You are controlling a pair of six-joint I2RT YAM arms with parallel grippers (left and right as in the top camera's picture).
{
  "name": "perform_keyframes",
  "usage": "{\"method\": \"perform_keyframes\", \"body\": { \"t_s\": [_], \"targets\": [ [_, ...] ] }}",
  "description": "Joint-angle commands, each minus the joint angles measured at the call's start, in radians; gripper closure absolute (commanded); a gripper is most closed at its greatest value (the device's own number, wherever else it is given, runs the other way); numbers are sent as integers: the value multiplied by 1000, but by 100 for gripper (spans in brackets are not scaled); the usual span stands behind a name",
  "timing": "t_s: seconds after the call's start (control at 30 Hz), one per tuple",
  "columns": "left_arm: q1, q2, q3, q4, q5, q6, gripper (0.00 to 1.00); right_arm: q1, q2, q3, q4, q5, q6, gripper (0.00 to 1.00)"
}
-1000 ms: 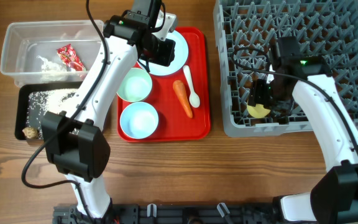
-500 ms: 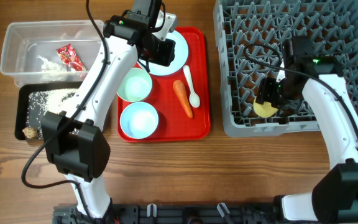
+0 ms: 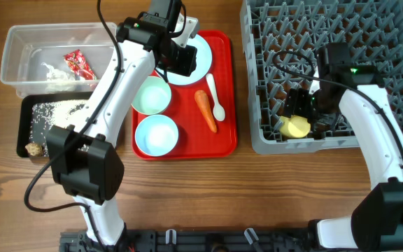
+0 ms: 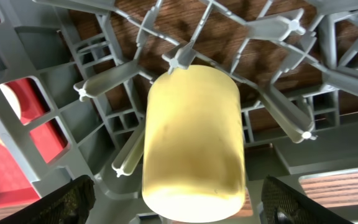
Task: Sort waste into correct bins and load items into the dishwasher rack
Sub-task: 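Lower the yellow cup upside down into the rack with the right gripper, then reach the left gripper to the orange carrot and grasp it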
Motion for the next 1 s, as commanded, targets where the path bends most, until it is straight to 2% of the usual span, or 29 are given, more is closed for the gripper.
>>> {"method": "perform_keyframes", "body": {
  "t_s": [0.0, 0.3, 0.6, 0.7, 0.97],
  "targets": [
    [3, -2, -12, -1, -5, 4, 62, 2, 11, 39, 0, -44, -10, 10],
    [-4, -2, -12, 0, 4, -11, 60, 33, -77, 179, 7, -53, -14, 11],
    [-69, -2, -36, -14, 5, -257, 59, 39, -105, 182, 29, -53, 16, 10],
    [-103, -2, -79, 8, -1, -263, 52, 38, -105, 182, 29, -52, 16, 9],
    [-133, -2, -207, 77, -89, -450, 46, 38, -105, 182, 34, -45, 20, 9]
  ]
}}
